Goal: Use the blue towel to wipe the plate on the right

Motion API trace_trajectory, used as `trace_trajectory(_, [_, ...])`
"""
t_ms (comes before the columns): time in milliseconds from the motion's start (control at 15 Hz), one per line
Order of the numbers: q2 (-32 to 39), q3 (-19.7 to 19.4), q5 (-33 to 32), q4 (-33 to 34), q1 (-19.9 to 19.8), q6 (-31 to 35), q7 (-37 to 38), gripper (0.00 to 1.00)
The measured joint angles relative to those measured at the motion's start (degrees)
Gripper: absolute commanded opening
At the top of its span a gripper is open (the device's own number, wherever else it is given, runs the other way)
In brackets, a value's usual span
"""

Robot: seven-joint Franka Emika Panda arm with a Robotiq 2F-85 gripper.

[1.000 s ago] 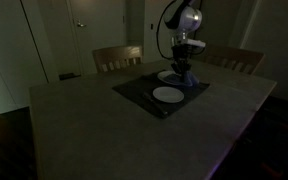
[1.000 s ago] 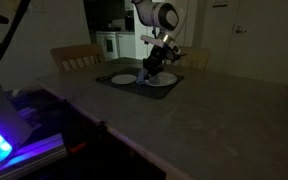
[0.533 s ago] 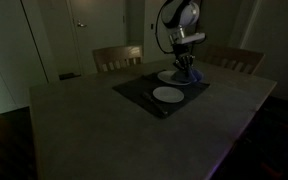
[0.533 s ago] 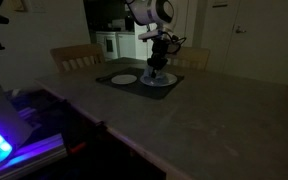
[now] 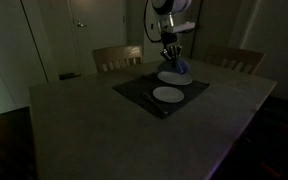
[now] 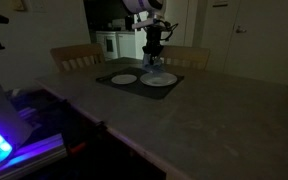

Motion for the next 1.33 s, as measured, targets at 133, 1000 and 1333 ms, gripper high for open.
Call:
trace_trajectory(133, [-0.3, 0.9, -1.0, 0.8, 1.2, 3.6, -0.6, 0.02])
trace_trajectory(1000, [12.0, 8.8, 0.2, 8.0, 4.5, 18.6, -9.1, 0.02])
trace_trajectory(1333, [13.7, 8.8, 1.1, 9.5, 4.8, 18.4, -9.1, 0.36])
